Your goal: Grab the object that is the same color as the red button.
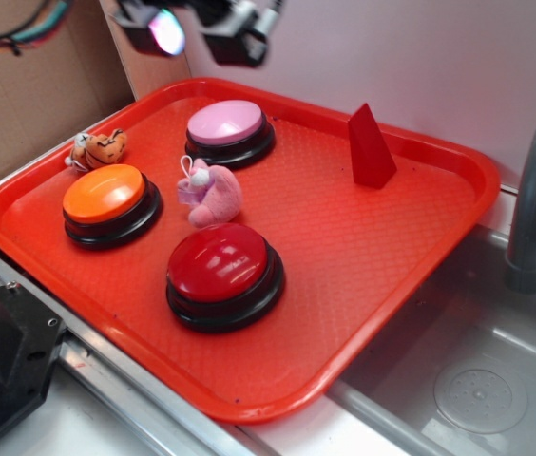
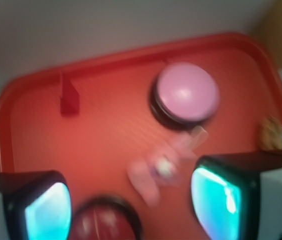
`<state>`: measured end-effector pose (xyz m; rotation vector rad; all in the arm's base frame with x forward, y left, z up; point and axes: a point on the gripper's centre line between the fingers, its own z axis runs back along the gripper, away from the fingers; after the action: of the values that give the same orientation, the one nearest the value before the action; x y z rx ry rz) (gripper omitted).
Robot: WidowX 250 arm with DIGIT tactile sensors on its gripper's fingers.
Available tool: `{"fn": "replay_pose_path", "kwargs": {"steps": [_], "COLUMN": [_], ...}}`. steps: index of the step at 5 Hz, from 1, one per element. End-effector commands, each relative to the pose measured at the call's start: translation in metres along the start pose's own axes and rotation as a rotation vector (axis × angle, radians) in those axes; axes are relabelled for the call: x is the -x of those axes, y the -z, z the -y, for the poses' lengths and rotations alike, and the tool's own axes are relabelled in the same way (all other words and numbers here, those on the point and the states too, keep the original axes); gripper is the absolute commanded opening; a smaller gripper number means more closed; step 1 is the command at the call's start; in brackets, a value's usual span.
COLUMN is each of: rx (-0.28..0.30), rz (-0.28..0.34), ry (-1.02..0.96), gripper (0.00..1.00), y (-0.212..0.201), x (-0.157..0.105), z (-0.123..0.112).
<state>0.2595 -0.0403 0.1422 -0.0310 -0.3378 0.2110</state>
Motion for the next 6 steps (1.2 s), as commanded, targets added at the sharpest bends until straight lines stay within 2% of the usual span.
{"fn": "replay_pose_path", "kwargs": {"steps": [1,2,3,4,5,6], "rx": [0.025,0.006,-0.024,-0.045,-0.031,-0.024], "rz": [0.108,0.061,0.079,0.087,0.065,0.046], "ry": [-0.016,0.008,0.025,0.013,0.017,0.02], "gripper": [1.0,1.0,1.0,0.68,0.0,0.0], "y": [0.052,0.082,0.101,0.111,0.113,0.112], "x": [-0.044,-0.054,-0.062,-0.061,-0.053,-0.049], "z": [0.038,0.048,0.053,0.053,0.051,0.05]}}
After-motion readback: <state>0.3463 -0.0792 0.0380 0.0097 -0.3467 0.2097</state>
